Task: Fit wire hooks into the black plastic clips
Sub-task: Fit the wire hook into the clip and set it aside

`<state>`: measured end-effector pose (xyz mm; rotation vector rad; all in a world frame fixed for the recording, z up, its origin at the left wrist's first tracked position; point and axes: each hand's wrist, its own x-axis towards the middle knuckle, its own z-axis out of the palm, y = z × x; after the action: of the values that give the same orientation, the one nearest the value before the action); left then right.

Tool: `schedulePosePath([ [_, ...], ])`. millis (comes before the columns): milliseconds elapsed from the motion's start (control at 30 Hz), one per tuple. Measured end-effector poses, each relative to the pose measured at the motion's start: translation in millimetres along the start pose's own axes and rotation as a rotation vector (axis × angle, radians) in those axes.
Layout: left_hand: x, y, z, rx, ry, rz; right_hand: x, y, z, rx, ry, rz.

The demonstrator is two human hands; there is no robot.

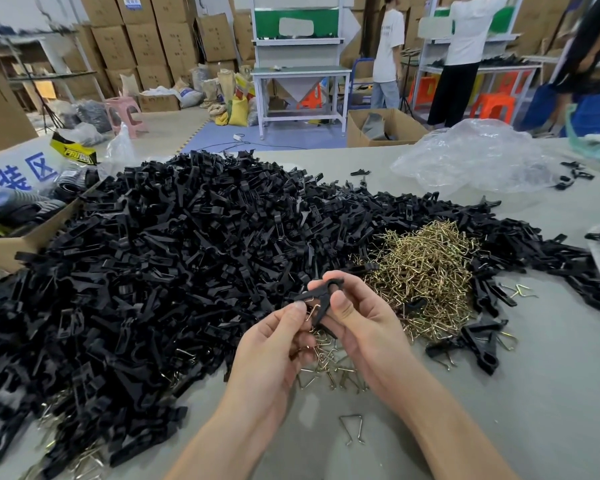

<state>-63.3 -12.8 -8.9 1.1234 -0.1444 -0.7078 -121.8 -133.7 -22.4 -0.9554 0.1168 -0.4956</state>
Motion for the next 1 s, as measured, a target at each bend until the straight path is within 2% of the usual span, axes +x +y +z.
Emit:
schedulePosePath([
  [167,-1.9,0.8,-0.9,-0.019,-0.043,-0.016,0.1,2.1,-3.0,-0.093,0.005,-0.034],
  [367,-0.3,-3.3,-1.3,0.045,-0.001,0.042,0.1,3.9,-2.6,-0.033,0.005,0.003],
  [567,1.0,-5.2,-1.1,-0.048,-0.114,0.044,-1.8,-0.5,1.1,0.076,0.022,0.052],
  [733,-4.2,-11.1,2.6,0.322,-0.024,0.269,-6.9,-2.5,5.9,0.116,0.002,0.172],
  [867,-8.5,-21.4,5.3,0.689,0.006,0.530,-12.2,3.2,8.1,0.162,0.095,0.180],
  [1000,-10.3,-27.4,8.7,0.849,0.001,0.635,-12.7,8.3,14.7,0.310,0.207,0.138],
])
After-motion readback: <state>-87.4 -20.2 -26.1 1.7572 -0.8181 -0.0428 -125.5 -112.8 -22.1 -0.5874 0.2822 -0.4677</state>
